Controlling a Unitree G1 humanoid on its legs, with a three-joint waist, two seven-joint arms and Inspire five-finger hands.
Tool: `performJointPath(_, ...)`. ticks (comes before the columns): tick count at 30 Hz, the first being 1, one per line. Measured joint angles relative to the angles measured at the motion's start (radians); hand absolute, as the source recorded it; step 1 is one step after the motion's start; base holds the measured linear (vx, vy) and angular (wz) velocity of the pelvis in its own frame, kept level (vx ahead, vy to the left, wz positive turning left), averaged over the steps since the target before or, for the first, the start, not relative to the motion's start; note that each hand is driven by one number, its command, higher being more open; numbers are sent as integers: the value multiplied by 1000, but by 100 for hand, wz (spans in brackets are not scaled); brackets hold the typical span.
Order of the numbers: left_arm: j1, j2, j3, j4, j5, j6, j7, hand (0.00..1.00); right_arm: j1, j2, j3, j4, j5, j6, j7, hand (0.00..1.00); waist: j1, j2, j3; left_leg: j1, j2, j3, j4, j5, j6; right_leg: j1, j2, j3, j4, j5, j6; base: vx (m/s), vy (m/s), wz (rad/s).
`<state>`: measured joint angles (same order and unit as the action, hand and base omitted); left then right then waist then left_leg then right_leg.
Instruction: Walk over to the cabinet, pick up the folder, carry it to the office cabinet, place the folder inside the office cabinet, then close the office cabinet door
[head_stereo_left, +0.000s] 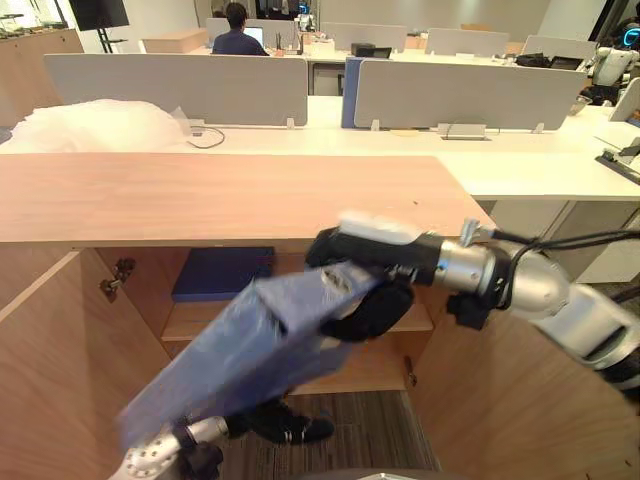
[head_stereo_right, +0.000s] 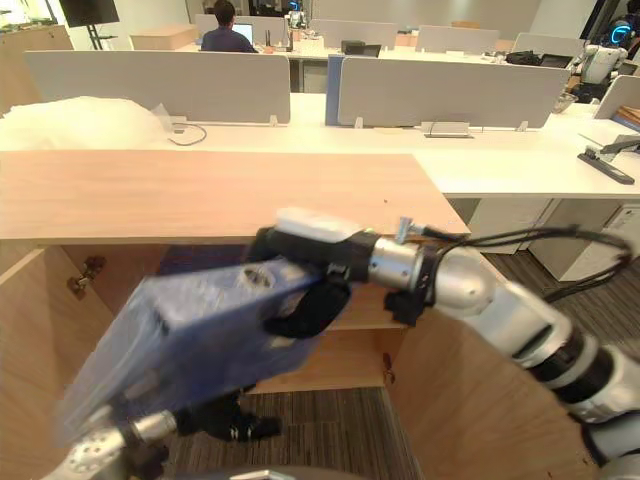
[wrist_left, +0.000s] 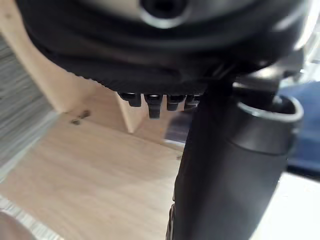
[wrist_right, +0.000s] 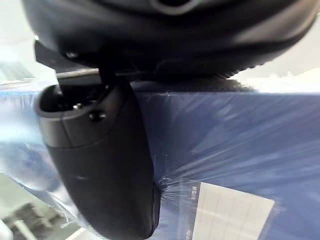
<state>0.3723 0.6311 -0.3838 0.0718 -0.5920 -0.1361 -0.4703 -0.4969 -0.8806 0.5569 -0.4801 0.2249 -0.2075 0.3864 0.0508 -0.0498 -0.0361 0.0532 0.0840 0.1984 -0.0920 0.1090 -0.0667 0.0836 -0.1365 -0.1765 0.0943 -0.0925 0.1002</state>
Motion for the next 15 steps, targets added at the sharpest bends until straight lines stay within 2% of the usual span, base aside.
performJointPath(1,-19,-94,10,126,82,-8,30,100,20,60,33,-6,-31,-30,0,0,7,-1,5,0,-1,12,4,0,0,-21,-4,13,30,-7,-2,-12,24,-21)
performJointPath(3,-50,-185,36,309,199,-11,78,100,39,106,101,25,-77,-48,-2,0,23,-7,24,5,-9,21,4,2,4,-67,-21,23,126,-39,-4,-42,30,-19)
performJointPath(6,-65,-257,125,542,409,-14,132,100,41,158,239,169,-189,-41,12,0,35,-23,79,18,-14,44,-1,-8,11,-175,-56,17,340,-66,-13,-108,7,-26)
performJointPath(8,-65,-300,224,674,472,-12,160,100,41,196,311,288,-273,-25,25,0,41,-46,97,14,-27,51,-1,-9,9,-205,-89,-51,379,-80,-40,-132,-20,-24)
performJointPath(9,-72,-343,313,709,475,-17,177,100,43,224,335,367,-295,-7,31,0,55,-64,107,5,-42,57,-1,-9,8,-201,-110,-110,352,-114,-77,-111,-24,-21)
performJointPath(10,-94,-374,376,758,512,-26,195,100,44,267,332,459,-308,2,28,0,64,-55,117,-5,-38,56,-1,-5,7,-198,-115,-141,333,-111,-67,-107,-22,-18)
performJointPath(11,-108,-383,396,784,536,-25,213,100,44,292,328,501,-319,8,27,0,65,-47,123,-6,-34,54,-1,-5,7,-194,-113,-151,324,-107,-65,-95,-17,-11)
performJointPath(13,-126,-425,474,829,574,-13,283,100,48,379,330,635,-385,36,27,0,60,-23,146,-2,-17,44,-1,15,4,-173,-87,-153,290,-91,-50,-88,-23,0)
performJointPath(15,-130,-453,527,838,608,-12,337,100,62,482,286,805,-395,45,17,0,59,-12,160,-16,1,29,-1,21,-2,-158,-64,-177,256,-83,-47,-47,-36,21)
